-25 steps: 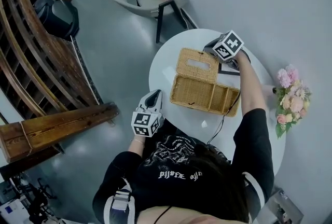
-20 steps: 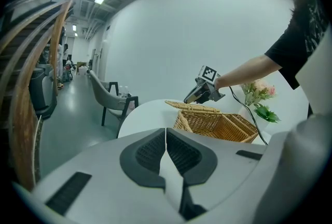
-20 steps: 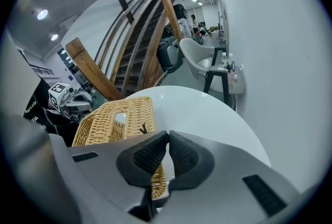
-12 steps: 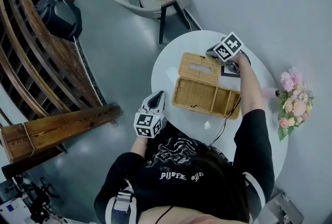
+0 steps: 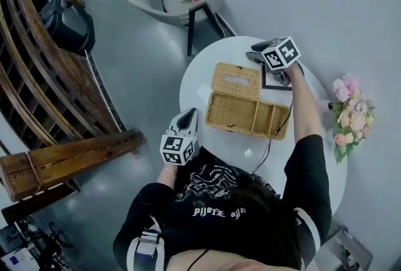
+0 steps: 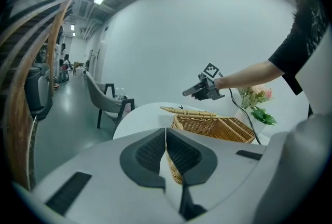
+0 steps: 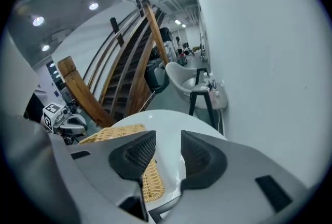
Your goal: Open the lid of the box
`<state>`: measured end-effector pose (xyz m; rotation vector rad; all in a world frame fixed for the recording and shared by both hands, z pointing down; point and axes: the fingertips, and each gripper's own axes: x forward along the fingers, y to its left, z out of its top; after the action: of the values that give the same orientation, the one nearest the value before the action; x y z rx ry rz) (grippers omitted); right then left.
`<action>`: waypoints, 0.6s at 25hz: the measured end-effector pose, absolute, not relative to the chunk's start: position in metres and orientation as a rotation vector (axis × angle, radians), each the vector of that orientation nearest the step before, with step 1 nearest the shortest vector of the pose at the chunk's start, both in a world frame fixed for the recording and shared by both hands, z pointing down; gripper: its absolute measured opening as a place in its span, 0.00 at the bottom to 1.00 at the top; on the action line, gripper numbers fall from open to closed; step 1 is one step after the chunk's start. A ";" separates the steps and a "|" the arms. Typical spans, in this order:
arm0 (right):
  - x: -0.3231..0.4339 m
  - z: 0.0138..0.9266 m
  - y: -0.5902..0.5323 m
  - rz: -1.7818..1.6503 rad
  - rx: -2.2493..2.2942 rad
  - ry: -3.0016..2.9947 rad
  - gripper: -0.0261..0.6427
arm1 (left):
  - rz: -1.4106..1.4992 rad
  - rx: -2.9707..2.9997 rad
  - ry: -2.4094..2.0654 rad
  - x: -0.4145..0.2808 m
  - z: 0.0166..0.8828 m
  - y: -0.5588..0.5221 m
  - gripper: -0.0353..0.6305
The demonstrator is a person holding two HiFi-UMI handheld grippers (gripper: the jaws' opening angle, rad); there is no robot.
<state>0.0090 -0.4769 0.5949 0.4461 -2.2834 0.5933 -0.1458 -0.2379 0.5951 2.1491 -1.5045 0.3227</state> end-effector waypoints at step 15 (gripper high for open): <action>0.017 0.437 -0.414 0.363 0.910 -2.658 0.32 | 0.196 2.240 -1.533 -0.146 0.549 -0.206 0.09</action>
<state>0.0175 -0.4143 0.4372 0.9102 -2.6577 0.3626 -0.1456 -0.2061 0.5488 2.2403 -1.5332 0.1963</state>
